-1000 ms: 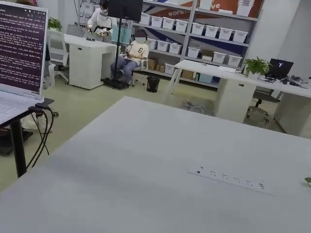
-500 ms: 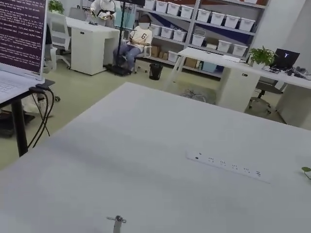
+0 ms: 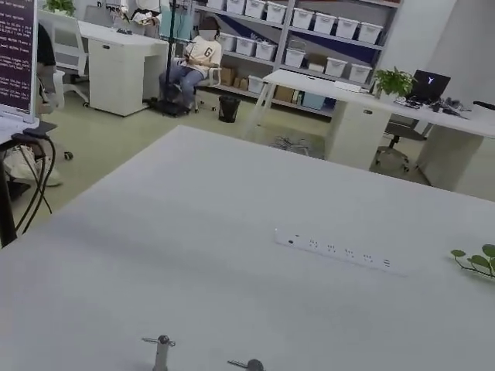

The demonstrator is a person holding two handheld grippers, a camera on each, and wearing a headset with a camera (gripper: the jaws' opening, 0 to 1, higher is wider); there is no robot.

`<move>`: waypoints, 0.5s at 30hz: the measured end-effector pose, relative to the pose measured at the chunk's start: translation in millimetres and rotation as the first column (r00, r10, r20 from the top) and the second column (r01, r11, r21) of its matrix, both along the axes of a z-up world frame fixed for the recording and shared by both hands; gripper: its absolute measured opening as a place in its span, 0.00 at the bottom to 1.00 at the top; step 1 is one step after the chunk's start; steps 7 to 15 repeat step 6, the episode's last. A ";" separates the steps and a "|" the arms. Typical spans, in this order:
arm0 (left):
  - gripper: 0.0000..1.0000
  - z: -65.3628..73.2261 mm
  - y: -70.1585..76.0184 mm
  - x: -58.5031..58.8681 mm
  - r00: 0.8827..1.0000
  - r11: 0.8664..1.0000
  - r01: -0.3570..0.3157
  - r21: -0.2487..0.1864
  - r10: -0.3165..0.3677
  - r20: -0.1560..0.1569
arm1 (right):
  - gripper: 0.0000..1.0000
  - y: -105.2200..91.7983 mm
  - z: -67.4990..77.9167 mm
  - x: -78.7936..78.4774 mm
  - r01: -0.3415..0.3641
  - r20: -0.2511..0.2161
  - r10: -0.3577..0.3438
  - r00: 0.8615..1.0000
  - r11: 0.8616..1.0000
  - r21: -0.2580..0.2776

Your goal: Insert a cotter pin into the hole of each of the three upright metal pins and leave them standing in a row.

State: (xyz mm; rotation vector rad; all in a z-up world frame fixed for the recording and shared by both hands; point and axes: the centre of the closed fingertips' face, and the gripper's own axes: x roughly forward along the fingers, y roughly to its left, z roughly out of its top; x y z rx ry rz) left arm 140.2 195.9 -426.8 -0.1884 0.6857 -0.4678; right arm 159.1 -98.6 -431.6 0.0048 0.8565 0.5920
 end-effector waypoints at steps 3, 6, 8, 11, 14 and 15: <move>0.89 0.3 1.8 0.2 1.000 1.000 -0.007 0.002 0.007 -0.003 | 0.98 -1.5 0.4 2.2 -0.002 0.005 0.002 1.000 1.000 -0.004; 0.85 0.5 3.2 0.8 1.000 1.000 -0.013 0.000 0.013 -0.006 | 0.98 -2.9 1.2 3.8 -0.005 0.013 0.005 1.000 1.000 -0.011; 0.85 0.5 3.2 0.8 1.000 1.000 -0.013 0.000 0.013 -0.006 | 0.98 -2.9 1.2 3.8 -0.005 0.013 0.005 1.000 1.000 -0.011; 0.85 0.5 3.2 0.8 1.000 1.000 -0.013 0.000 0.013 -0.006 | 0.98 -2.9 1.2 3.8 -0.005 0.013 0.005 1.000 1.000 -0.011; 0.85 0.5 3.2 0.8 1.000 1.000 -0.013 0.000 0.013 -0.006 | 0.98 -2.9 1.2 3.8 -0.005 0.013 0.005 1.000 1.000 -0.011; 0.85 0.5 3.2 0.8 1.000 1.000 -0.013 0.000 0.013 -0.006 | 0.98 -2.9 1.2 3.8 -0.005 0.013 0.005 1.000 1.000 -0.011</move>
